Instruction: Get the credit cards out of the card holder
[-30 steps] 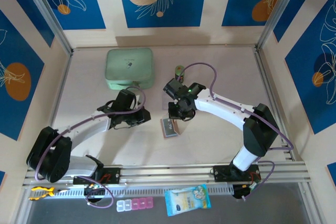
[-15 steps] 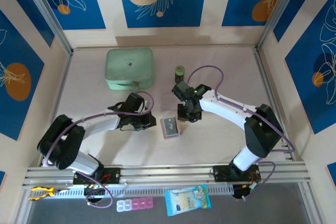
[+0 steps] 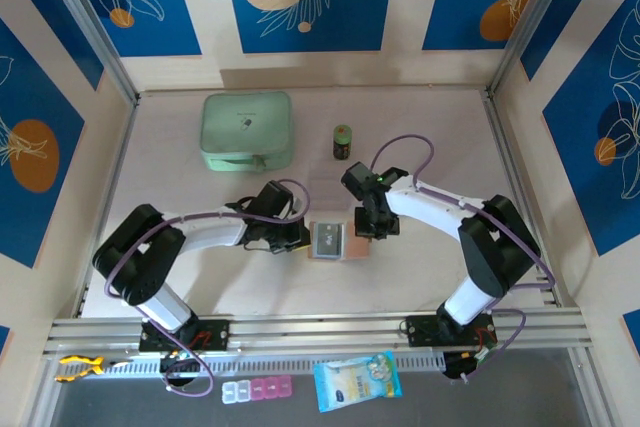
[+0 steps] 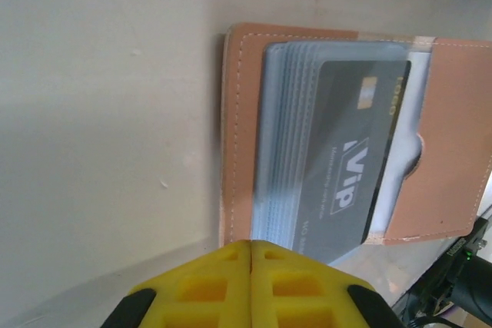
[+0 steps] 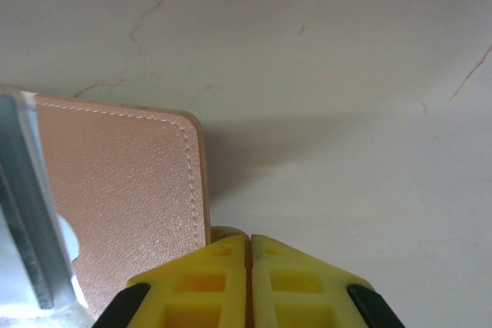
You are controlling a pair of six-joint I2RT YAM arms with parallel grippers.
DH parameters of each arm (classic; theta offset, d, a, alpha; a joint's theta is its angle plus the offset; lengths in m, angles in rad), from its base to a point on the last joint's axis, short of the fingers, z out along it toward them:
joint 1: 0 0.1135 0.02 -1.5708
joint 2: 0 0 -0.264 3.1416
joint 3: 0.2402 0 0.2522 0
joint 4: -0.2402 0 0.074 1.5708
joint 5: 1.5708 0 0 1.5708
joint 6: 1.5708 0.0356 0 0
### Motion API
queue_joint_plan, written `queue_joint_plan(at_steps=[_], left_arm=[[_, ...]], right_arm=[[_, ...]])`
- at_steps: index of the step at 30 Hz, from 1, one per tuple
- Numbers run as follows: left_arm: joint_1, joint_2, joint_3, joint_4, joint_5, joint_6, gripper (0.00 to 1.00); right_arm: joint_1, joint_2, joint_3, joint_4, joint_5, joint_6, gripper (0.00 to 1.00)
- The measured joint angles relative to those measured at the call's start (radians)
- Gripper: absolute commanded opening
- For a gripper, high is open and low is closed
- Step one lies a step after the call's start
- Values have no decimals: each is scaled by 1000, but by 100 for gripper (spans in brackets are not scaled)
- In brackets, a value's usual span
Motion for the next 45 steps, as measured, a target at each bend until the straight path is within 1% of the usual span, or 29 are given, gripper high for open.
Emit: queue_joint_plan(at_steps=[6,12,18,22,26,29,37,40,45], left_arm=[[0,3,1,-21,-24,1,4],[1,3,1,-56,-52,2,4],[10,-13,-10,-78,-70,13,3],[18,-38,-30,-94,-86,20,3],[26,-45,-43,-99,-90,21,3],[28,-45,-45,-97,-89,21,3],[31,-45,-46,-95,-86,21,3],[31,-45,-46,-95,-86,24,3],[31,-45,-43,-101,-85,39,3]], right_arm=[[34,87,17,0,51,-6,5],[99,190,103,-32,117,-5,5],[147,255,169,-76,173,7,5],[163,283,186,-97,208,21,10],[170,291,186,-104,238,37,22],[175,297,190,-123,264,45,28],[185,300,197,-145,291,55,33],[177,266,180,-141,258,55,35],[149,141,150,-142,201,54,43]])
